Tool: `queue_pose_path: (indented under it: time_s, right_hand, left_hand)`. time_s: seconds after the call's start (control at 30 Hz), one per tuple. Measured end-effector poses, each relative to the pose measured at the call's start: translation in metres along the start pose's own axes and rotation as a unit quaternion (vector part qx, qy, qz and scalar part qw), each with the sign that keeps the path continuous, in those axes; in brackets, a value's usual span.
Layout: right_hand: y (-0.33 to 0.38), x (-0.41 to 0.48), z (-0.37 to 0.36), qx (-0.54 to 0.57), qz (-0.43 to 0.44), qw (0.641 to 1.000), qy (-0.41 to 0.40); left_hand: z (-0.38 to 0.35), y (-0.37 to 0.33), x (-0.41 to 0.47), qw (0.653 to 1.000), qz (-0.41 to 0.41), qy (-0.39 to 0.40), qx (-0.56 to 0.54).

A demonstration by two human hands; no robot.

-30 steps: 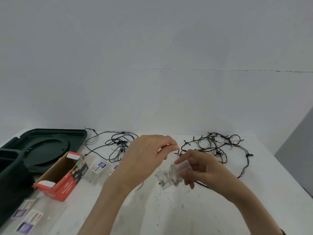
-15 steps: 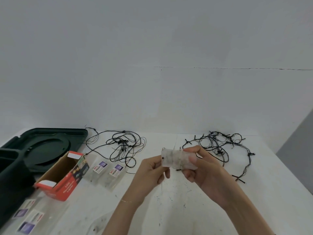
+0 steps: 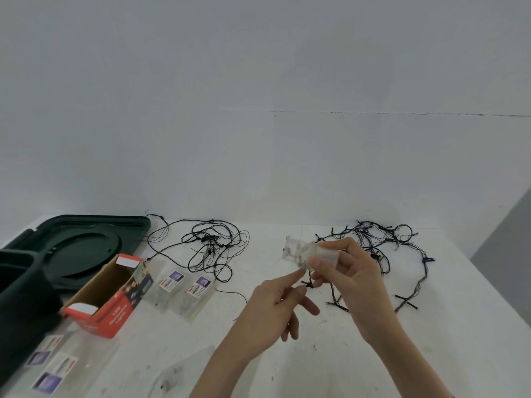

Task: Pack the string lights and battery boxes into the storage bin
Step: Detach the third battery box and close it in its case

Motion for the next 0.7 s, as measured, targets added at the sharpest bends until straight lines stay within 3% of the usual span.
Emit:
queue_pose_path:
  time_s: [0.13,0.27,0.37,0.47,0.53,0.6,0.7]
  right_hand:
    - [0.007,-0.001,0.008,-0.091,0.048,0.993,-0.057]
    - [0.008,-0.004,0.009,-0.199,0.115,0.969,-0.090]
    - [0.009,-0.007,0.005,-0.286,0.183,0.935,-0.098]
    - [0.003,-0.006,0.006,-0.322,0.203,0.921,-0.084]
    - [-0.006,-0.002,0.008,-0.337,0.175,0.923,-0.059]
    - [-0.019,0.003,0.011,-0.316,0.085,0.945,-0.016]
    - [-0.033,0.000,0.005,-0.270,-0.007,0.958,0.100]
  left_hand:
    - [-0.007,0.001,-0.006,0.999,0.022,0.025,0.012]
    - [-0.009,-0.005,-0.008,0.991,0.025,0.044,0.120]
    - [-0.014,-0.009,-0.011,0.970,0.024,0.096,0.222]
    - [-0.008,-0.017,-0.012,0.926,0.017,0.119,0.359]
    - [0.000,-0.025,-0.009,0.889,0.003,0.128,0.440]
    - [0.006,-0.036,-0.003,0.866,-0.036,0.120,0.485]
    - [0.018,-0.052,0.008,0.863,-0.093,0.077,0.491]
Point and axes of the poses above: each hand's wrist, its own x-axis towards the middle knuckle, its own z-axis out of the back of the hand, y = z × x, the point moved 8 cm from there along x, towards the middle knuckle, and after that the axes turned 12 degrees about -z, right-handed, at the moved point
